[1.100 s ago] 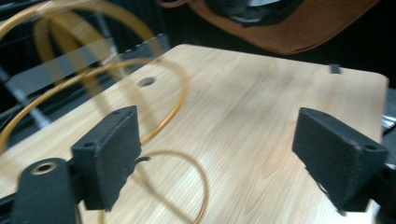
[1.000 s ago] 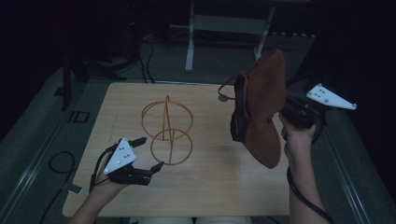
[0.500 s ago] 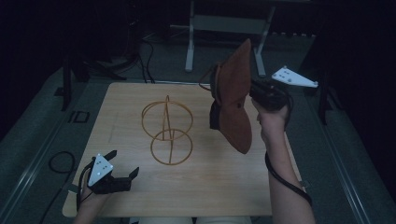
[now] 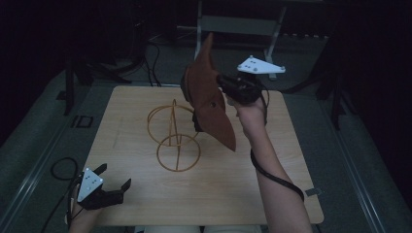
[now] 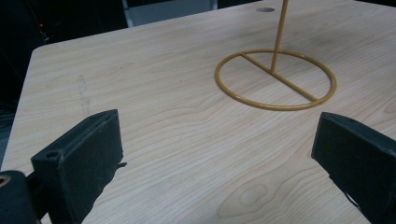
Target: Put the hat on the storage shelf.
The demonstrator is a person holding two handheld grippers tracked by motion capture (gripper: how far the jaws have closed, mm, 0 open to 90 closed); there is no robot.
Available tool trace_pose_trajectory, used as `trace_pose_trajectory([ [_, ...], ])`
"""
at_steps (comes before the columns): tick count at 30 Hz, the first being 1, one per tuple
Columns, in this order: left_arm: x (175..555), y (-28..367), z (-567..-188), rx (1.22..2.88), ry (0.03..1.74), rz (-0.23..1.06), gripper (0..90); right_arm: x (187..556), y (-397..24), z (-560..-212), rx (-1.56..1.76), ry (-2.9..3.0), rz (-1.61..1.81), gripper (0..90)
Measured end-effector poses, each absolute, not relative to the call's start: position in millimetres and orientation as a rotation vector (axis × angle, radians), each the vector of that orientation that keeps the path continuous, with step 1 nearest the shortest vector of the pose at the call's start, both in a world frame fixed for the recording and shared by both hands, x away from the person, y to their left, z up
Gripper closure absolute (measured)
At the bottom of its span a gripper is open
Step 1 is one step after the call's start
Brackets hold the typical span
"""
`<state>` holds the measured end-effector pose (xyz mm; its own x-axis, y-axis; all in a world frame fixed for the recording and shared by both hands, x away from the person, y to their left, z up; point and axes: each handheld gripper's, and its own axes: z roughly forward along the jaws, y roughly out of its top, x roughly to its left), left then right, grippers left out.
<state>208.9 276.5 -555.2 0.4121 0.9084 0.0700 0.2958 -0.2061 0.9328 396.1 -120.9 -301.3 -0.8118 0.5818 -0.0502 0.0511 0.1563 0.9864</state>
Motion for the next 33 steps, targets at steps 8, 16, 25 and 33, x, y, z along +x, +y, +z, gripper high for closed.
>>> trace_pose_trajectory([
  [8,208.3,278.2,-558.2,1.711,1.054,0.797,2.7,394.4,-65.2,-307.8,0.491,2.194,1.676,88.3],
  [16,207.4,280.6,-559.2,1.695,1.059,0.791,2.7,389.6,-20.5,-333.2,0.399,2.390,1.605,88.2],
  [25,206.2,283.6,-560.3,1.668,1.070,0.786,2.7,383.0,-2.4,-349.7,0.352,2.460,1.574,73.2],
  [33,206.0,282.7,-563.7,1.662,1.079,0.778,2.7,365.3,5.0,-350.4,0.256,2.436,1.469,41.5],
])
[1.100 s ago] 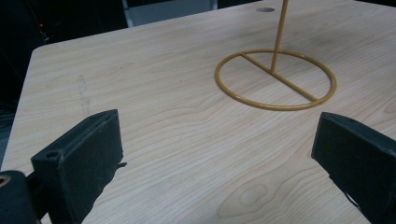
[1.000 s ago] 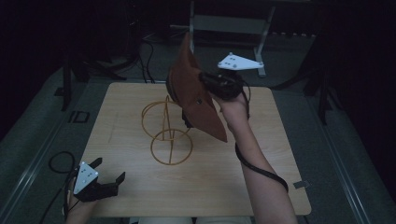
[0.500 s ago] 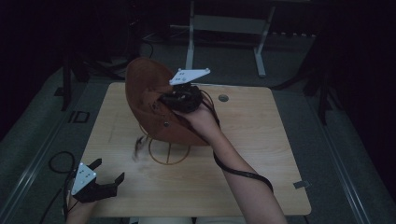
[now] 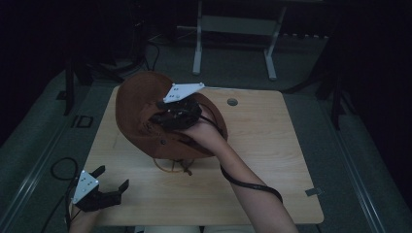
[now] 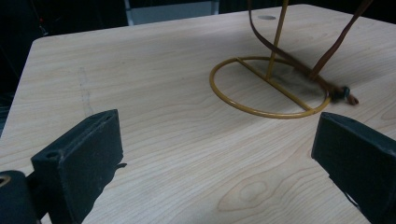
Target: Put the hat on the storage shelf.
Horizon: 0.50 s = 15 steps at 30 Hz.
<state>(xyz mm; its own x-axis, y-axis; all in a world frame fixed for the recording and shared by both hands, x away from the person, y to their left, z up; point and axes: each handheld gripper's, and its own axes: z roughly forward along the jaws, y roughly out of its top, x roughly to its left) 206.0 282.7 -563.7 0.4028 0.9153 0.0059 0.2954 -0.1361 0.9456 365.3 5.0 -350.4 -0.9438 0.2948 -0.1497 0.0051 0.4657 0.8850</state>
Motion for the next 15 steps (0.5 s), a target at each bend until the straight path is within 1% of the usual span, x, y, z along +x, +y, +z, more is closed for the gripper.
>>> trace_pose_trajectory([
  [2,206.0,282.7,-563.7,1.662,1.079,0.778,2.7,362.8,5.5,-350.1,0.248,2.439,1.454,41.5],
  [3,207.0,283.4,-565.7,1.662,1.089,0.765,2.7,355.1,8.6,-349.4,0.204,2.429,1.359,25.8],
  [4,207.3,283.4,-566.0,1.664,1.094,0.763,2.7,352.6,8.9,-348.5,0.193,2.430,1.346,21.4],
  [7,206.8,283.3,-566.2,1.661,1.097,0.769,2.7,349.0,6.3,-345.6,0.189,2.455,1.338,13.2],
  [10,206.4,284.1,-566.2,1.657,1.099,0.776,2.7,348.6,-1.1,-344.2,0.175,2.502,1.336,9.6],
  [13,206.2,284.6,-566.5,1.653,1.100,0.780,2.7,347.8,-9.0,-343.5,0.197,2.490,1.361,9.6],
  [15,206.0,284.7,-566.5,1.652,1.101,0.785,2.7,350.2,-24.6,-342.3,0.205,2.448,1.429,9.7],
])
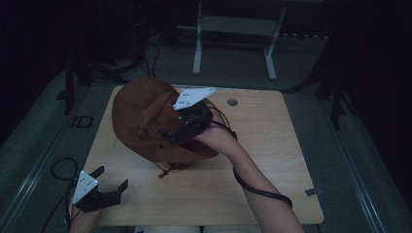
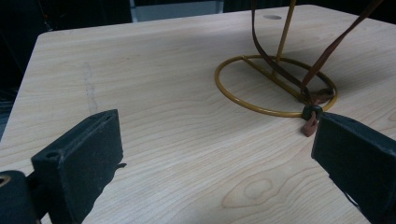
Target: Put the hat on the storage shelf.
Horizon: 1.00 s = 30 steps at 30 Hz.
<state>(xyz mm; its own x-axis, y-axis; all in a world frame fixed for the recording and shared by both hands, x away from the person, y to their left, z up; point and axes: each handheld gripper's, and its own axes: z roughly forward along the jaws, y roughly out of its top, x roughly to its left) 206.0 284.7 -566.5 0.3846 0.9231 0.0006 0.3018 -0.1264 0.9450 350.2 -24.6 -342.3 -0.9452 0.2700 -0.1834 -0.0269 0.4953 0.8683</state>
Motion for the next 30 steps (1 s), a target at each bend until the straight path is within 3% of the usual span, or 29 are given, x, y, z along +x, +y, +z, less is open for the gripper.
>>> trace_pose_trajectory([
  [30,203.8,279.7,-569.1,1.644,1.089,0.805,2.7,377.4,-168.4,-363.0,0.564,2.222,1.485,10.1],
])
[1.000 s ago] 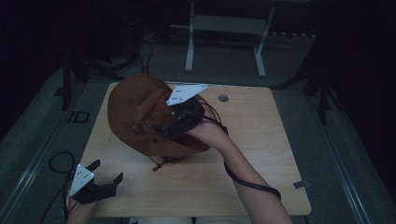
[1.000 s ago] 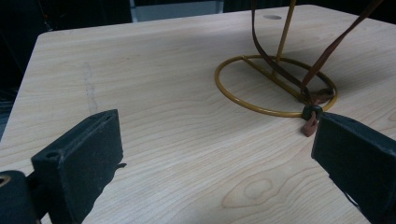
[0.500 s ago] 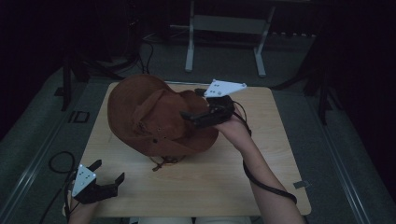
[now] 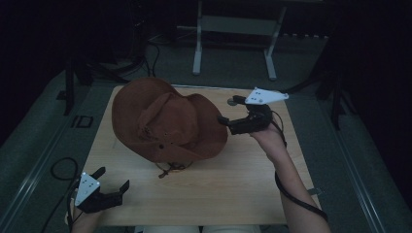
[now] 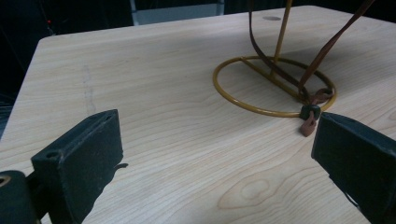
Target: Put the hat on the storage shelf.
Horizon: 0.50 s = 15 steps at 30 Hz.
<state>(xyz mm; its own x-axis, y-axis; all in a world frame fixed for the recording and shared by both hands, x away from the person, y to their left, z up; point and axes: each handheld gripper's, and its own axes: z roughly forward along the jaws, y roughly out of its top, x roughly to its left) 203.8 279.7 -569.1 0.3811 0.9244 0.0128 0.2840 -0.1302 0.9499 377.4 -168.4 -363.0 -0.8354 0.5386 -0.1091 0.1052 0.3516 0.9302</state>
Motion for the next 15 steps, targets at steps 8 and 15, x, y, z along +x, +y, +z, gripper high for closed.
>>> trace_pose_trajectory([
  [8,205.4,279.6,-570.8,1.648,1.091,0.800,2.7,378.9,-206.4,-373.0,0.657,2.185,1.456,10.1],
  [15,206.0,279.4,-570.8,1.647,1.093,0.802,2.7,378.5,-237.0,-391.3,0.720,2.163,1.448,10.2],
])
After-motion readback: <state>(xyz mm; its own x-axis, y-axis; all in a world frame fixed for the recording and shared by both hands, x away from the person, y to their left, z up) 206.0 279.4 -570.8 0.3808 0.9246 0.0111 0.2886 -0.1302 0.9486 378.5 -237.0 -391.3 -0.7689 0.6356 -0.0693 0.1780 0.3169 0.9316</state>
